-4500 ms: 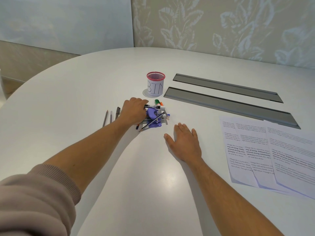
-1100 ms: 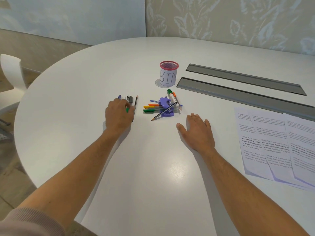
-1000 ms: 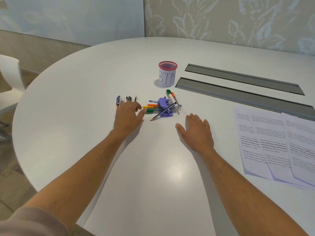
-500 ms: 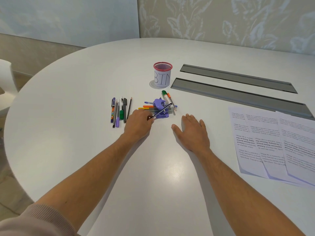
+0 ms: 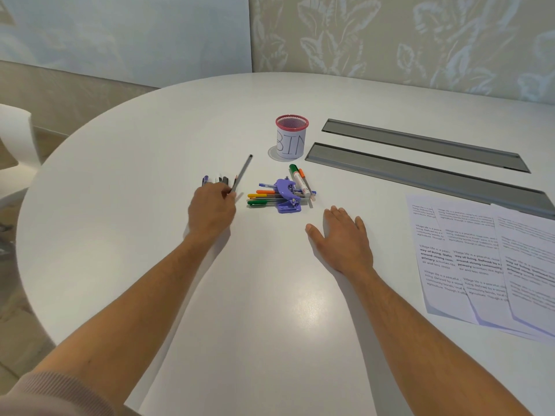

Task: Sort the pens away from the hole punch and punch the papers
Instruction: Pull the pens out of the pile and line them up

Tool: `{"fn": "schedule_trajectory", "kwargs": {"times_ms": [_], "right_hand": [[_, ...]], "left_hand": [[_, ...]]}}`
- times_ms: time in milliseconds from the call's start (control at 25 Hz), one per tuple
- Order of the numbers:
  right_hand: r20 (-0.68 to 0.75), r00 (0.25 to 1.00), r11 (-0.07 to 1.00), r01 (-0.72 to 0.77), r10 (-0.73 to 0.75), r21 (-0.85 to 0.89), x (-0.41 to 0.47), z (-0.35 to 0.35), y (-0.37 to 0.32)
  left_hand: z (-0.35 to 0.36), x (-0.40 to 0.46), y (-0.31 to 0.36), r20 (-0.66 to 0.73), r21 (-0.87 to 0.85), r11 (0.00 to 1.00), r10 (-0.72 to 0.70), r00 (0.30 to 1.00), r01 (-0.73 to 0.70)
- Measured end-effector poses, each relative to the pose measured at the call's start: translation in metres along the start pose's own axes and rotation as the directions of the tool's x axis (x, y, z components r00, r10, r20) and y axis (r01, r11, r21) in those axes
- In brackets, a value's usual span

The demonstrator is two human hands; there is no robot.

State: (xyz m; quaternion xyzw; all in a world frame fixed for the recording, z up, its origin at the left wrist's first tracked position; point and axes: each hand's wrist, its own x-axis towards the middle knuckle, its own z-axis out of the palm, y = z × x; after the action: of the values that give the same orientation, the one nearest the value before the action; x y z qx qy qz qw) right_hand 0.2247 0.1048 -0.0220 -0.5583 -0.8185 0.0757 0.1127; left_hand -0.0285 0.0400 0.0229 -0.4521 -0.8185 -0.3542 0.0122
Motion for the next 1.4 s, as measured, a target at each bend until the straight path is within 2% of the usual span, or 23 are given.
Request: {"fn": "schedule_trajectory", "kwargs": {"times_ms": [120, 320, 560, 800, 960, 1040, 1200, 1400], "right_hand": [[0.002, 1.0, 1.0, -0.002, 0.002, 0.003, 0.0, 0.0, 0.0], [0.005, 1.0, 1.0, -0.002, 0.002, -0.001, 0.0, 0.0, 0.0], [0.003, 1.0, 1.0, -0.002, 0.002, 0.014, -0.001, -0.002, -0.001], [0.005, 1.0, 1.0, -0.002, 0.002, 0.019, -0.002, -0.002, -0.001], [0.003, 1.0, 1.0, -0.004, 0.004, 0.015, -0.002, -0.002, -0.001], [-0.001, 1.0, 1.0, 0.0, 0.0, 0.021, -0.002, -0.002, -0.001], [-0.019, 1.0, 0.999, 0.001, 0.0, 0.036, -0.003, -0.002, -0.001], [-0.028, 0.999, 0.999, 0.027, -0.026, 0.029, -0.002, -0.001, 0.001]], "left_hand": [[-0.011, 0.005, -0.015, -0.016, 0.057, 0.994, -0.094, 0.995, 0.095], [-0.018, 0.004, -0.027, 0.041, 0.083, 0.965, -0.254, 0.966, 0.25], [-0.013, 0.007, -0.027, 0.031, 0.098, 0.967, -0.238, 0.971, 0.234], [0.001, 0.012, -0.006, 0.021, 0.14, 0.984, -0.11, 0.994, 0.106], [0.025, 0.01, 0.03, 0.064, 0.034, 0.993, 0.114, 0.991, -0.116], [0.035, 0.008, 0.053, 0.103, 0.0, 0.973, 0.23, 0.968, -0.231], [0.052, 0.007, 0.093, 0.187, 0.058, 0.912, 0.389, 0.902, -0.406], [0.076, 0.007, 0.118, 0.385, 0.249, 0.792, 0.448, 0.807, -0.558]]}}
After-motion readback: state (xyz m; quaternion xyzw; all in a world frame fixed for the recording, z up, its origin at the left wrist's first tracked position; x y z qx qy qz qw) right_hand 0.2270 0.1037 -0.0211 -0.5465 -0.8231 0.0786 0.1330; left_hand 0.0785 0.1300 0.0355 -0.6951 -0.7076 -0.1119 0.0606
